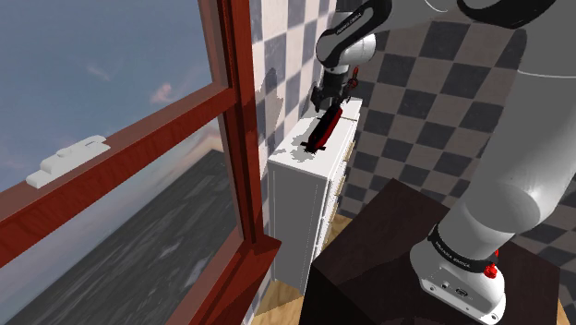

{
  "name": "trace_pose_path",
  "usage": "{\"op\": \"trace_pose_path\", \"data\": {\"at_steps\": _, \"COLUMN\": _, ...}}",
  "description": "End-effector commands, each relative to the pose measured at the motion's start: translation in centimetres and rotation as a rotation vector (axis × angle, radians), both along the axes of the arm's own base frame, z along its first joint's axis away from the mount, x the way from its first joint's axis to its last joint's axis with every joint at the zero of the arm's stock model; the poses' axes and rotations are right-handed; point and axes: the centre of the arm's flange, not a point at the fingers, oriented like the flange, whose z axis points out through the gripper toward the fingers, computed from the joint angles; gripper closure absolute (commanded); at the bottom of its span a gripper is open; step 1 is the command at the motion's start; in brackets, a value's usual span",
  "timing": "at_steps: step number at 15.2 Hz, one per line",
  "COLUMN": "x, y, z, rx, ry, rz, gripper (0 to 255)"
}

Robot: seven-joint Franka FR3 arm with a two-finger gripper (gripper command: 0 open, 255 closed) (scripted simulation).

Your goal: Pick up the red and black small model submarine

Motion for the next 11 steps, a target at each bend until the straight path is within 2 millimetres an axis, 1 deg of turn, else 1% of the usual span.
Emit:
{"op": "trace_pose_path", "data": {"at_steps": 1, "x": 1.3, "y": -1.3, "z": -1.7, "rx": -0.009, "ry": 0.005, "rz": -0.016, "gripper": 0}}
{"op": "trace_pose_path", "data": {"at_steps": 4, "x": 3.2, "y": -3.4, "z": -4.0, "rx": -0.021, "ry": 0.012, "rz": -0.038, "gripper": 0}}
{"op": "trace_pose_path", "data": {"at_steps": 11, "x": 3.2, "y": -3.4, "z": -7.7, "rx": -0.021, "ry": 0.012, "rz": -0.038, "gripper": 0}}
